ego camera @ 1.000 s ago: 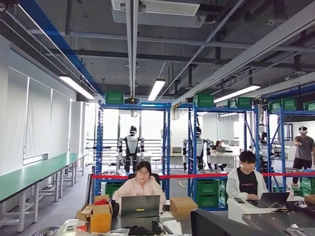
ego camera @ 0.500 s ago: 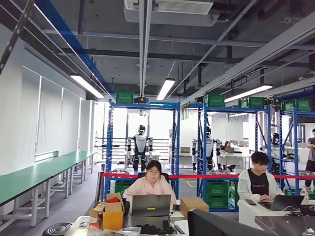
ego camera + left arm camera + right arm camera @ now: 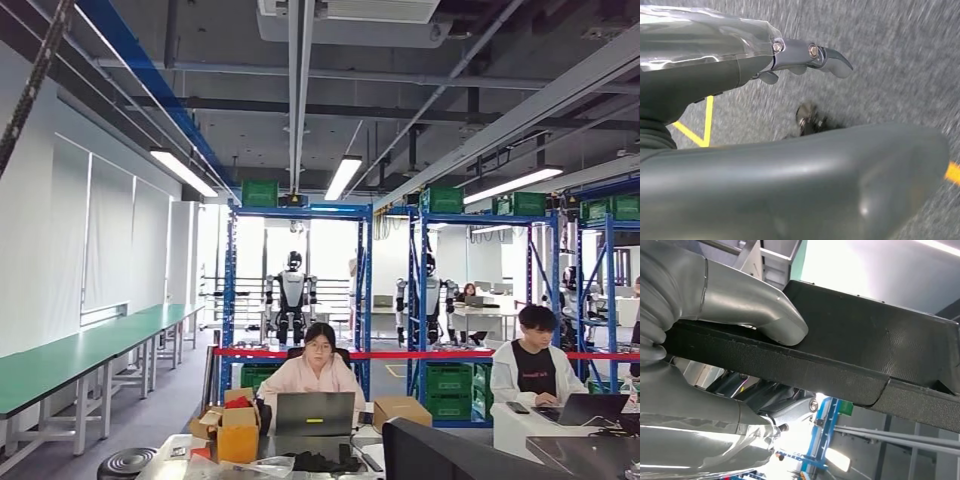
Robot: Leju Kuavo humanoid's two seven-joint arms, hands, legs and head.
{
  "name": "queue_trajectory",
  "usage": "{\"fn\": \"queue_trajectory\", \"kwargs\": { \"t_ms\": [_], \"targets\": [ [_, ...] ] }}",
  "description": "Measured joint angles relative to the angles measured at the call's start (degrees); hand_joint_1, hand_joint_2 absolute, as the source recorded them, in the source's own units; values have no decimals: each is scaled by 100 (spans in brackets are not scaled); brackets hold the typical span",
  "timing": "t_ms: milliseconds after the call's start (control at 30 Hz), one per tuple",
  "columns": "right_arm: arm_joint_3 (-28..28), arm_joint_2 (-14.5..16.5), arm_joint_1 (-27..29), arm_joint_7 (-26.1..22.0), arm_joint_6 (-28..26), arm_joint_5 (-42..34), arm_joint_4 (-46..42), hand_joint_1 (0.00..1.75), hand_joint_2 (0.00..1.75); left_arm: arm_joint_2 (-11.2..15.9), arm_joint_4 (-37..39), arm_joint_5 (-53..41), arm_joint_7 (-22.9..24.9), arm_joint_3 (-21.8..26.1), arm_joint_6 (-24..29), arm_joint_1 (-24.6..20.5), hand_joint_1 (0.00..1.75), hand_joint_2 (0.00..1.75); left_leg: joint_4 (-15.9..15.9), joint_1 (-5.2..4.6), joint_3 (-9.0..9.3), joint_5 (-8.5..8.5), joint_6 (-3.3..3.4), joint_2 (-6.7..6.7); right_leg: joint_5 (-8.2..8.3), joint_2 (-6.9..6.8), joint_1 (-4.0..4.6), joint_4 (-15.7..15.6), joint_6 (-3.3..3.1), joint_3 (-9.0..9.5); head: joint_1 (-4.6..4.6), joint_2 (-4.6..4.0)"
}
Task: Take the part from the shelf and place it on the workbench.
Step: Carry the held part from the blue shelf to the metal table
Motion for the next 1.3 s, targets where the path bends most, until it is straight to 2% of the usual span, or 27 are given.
{"fn": "queue_trajectory", "kwargs": {
  "t_ms": [67,100,167,200,233,267,333,367,433,500,567,600,667,700,733,767,800,867,900,933,1033,1100,1133,1200,1233,1267,1300],
  "targets": [
    [-1,1,-8,-1,0,-1,-1,175,175,-5,4,0,1,0,-2,-1,0,175,142,3,-51,-130,-60,10,43,-24,-33,-70,-44,27,1,0],
    [-1,1,-8,0,1,-1,0,175,175,-5,5,0,0,0,-2,-3,0,175,382,11,-152,-287,-90,16,59,-40,-49,-95,-58,38,1,0],
    [-2,1,-3,2,1,-1,2,175,175,-1,5,0,-1,0,-1,-2,0,175,1137,36,-489,-657,-150,25,60,-63,-49,-97,-66,32,2,-1],
    [-2,1,1,3,1,-1,3,175,175,2,5,0,-1,0,0,4,0,175,1455,50,-632,-764,-172,29,58,-72,-50,-94,-66,30,2,-1],
    [-2,1,3,7,1,1,4,175,175,3,5,0,-1,1,1,11,0,175,1575,64,-688,-755,-190,33,54,-77,-53,-88,-60,30,2,-2],
    [-2,1,4,10,1,1,4,175,175,3,5,0,-1,1,0,17,0,175,1466,79,-637,-639,-203,39,46,-78,-57,-80,-50,33,2,-2],
    [-3,1,3,17,-1,2,4,175,175,4,6,0,-1,2,-1,17,0,175,701,109,-267,-239,-219,57,12,-79,-67,-51,-5,49,1,-2],
    [-3,1,2,17,-1,1,3,175,175,4,7,0,-2,2,-2,12,0,175,347,110,-97,-112,-208,65,-9,-80,-62,-25,24,48,1,-2],
    [-3,1,1,20,-2,1,1,175,175,5,8,0,-4,2,-2,2,0,175,44,90,42,-63,-146,73,-30,-81,-50,5,81,34,2,-1],
    [1,1,2,24,-2,1,-1,175,175,5,8,0,-7,2,-2,3,0,175,35,66,36,-70,-60,71,-36,-81,-56,2,137,33,1,0],
    [1,1,-1,25,-2,0,-4,175,175,7,8,0,-9,2,-2,6,0,175,20,73,48,-66,15,70,-139,-76,-72,114,195,0,0,-1],
    [1,1,-1,25,-2,-1,-5,175,175,9,8,0,-10,2,-2,4,0,175,12,81,56,-65,47,70,-276,-71,-78,339,219,-99,0,-1],
    [1,0,6,26,-2,-1,-4,175,175,12,8,0,-12,2,-3,1,0,175,10,73,62,-77,86,70,-640,-63,-86,1117,245,-479,0,-1],
    [1,0,14,27,-3,-1,-3,175,175,12,8,0,-12,2,-4,3,0,175,10,61,68,-85,98,69,-769,-61,-89,1517,249,-691,0,0],
    [0,-1,24,28,-3,-1,-2,175,175,12,8,0,-12,2,-4,5,0,175,10,49,78,-95,109,68,-798,-59,-87,1752,247,-829,0,-1],
    [0,-1,31,29,-4,-1,-1,175,175,12,8,0,-12,2,-4,7,0,175,10,35,98,-109,116,62,-693,-54,-83,1741,233,-852,0,-1],
    [0,-1,36,30,-4,-1,-1,175,175,12,8,0,-12,2,-4,6,0,175,10,22,128,-126,120,54,-488,-50,-74,1490,206,-762,0,-2],
    [0,-1,37,33,-4,-2,-2,175,175,10,11,0,-14,2,-7,3,0,175,8,-4,186,-170,114,38,-45,-36,-41,666,113,-408,1,-2],
    [0,-1,36,34,-5,-3,-5,175,175,9,15,0,-16,2,-8,-2,0,175,8,-12,198,-189,100,34,61,-31,-22,347,70,-272,1,-2],
    [0,-1,37,34,-6,-3,-8,175,175,8,19,0,-19,2,-9,-3,0,175,4,-15,199,-203,81,33,91,-25,-7,168,39,-199,2,-1],
    [-1,-1,46,36,-8,-3,-21,175,175,7,23,-3,-22,2,-11,-1,0,175,-22,-16,220,-234,1,35,59,-15,-17,41,0,-145,1,-1],
    [-3,-1,43,34,-8,-8,-31,175,175,5,23,-5,-28,2,-15,-7,0,175,212,-14,139,-387,-50,38,60,-25,-59,-36,-36,-68,1,0],
    [-3,0,44,33,-8,-11,-34,175,175,6,23,-7,-32,2,-17,-8,0,175,513,-1,-7,-535,-74,40,51,-35,-73,-57,-51,-30,2,0],
    [-4,1,60,33,-7,-14,-34,175,175,11,23,-7,-36,2,-18,0,0,175,1312,30,-449,-826,-125,41,5,-45,-77,-63,-65,21,2,-1],
    [-4,1,71,34,-5,-14,-33,175,175,13,23,-7,-36,2,-17,10,0,175,1577,46,-624,-863,-147,43,-25,-44,-81,-62,-59,54,2,-1],
    [-4,1,82,34,-4,-15,-33,175,175,14,23,-7,-36,2,-17,20,0,175,1633,61,-704,-779,-164,44,-60,-41,-86,-62,-47,94,2,-1],
    [-4,1,88,34,-4,-15,-33,175,175,14,23,-7,-36,2,-16,28,0,175,1435,79,-660,-569,-177,47,-102,-37,-94,-60,-27,152,2,-1]
  ]
}}
